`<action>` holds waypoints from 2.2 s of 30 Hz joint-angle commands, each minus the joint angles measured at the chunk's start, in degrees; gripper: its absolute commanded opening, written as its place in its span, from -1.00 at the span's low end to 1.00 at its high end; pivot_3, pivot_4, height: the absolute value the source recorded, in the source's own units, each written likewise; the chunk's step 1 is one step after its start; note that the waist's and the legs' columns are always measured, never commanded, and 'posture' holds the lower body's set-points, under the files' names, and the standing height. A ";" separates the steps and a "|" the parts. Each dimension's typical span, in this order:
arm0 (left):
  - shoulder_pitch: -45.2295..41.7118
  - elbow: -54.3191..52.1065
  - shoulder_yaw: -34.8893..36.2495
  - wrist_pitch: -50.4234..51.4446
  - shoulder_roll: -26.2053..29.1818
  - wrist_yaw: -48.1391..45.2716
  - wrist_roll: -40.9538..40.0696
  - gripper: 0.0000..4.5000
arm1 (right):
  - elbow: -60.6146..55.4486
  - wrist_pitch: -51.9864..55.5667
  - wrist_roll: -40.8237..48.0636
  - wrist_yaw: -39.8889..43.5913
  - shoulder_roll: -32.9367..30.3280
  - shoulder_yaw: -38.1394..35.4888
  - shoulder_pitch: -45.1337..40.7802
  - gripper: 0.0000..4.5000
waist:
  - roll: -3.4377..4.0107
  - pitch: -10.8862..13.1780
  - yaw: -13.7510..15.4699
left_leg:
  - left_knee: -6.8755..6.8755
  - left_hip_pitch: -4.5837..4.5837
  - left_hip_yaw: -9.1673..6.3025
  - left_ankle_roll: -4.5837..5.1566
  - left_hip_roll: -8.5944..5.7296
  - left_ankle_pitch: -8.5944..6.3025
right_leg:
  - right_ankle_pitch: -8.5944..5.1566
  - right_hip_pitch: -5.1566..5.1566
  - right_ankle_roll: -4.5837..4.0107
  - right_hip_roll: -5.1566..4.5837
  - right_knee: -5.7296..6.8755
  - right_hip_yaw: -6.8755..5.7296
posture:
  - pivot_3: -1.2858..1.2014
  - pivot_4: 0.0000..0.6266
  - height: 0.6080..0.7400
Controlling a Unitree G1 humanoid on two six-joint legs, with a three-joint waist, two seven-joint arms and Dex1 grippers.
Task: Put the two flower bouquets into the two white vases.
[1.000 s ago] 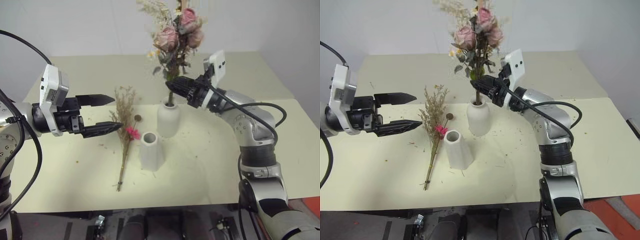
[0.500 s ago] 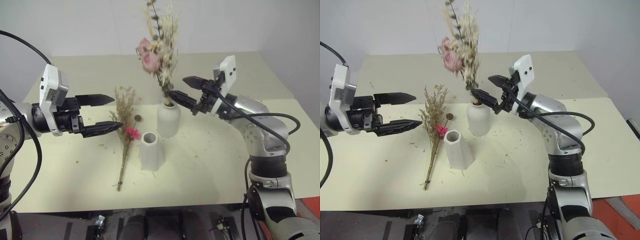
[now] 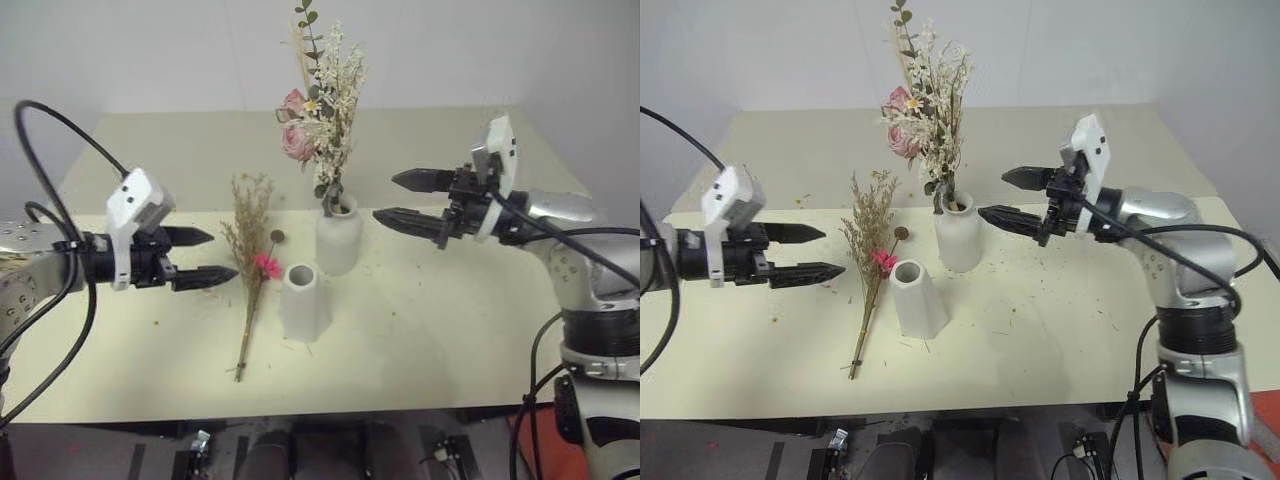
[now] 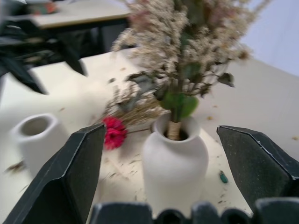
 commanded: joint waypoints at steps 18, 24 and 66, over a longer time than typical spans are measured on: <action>-14.20 7.38 -17.67 26.87 -19.47 19.51 9.48 1.00 | 6.23 -12.40 -2.23 15.01 -1.34 1.78 -6.45 0.99 | -0.02 0.00 0.46 | 0.06 -0.05 0.04 -0.02 -0.04 0.01 | 0.00 -0.09 0.00 0.01 0.20 0.22 | 0.03 -0.52 1.00; -12.86 9.23 -18.34 24.05 -20.14 20.30 12.25 0.50 | 4.86 -11.51 -1.54 14.06 -1.77 0.71 -5.28 1.00 | -0.02 0.00 0.47 | 0.05 -0.05 0.04 -0.03 -0.04 0.01 | 0.01 -0.10 0.00 0.01 0.20 0.26 | 0.03 -0.52 1.00; -23.72 2.14 22.06 1.17 -29.32 12.11 -15.80 -0.98 | 1.67 -9.50 0.71 9.97 -1.03 -1.39 -1.10 1.00 | -0.04 0.00 1.55 | 0.05 -0.08 0.07 -0.11 -0.06 0.05 | 0.04 -0.11 0.04 -0.13 0.14 0.26 | 0.03 -0.52 1.00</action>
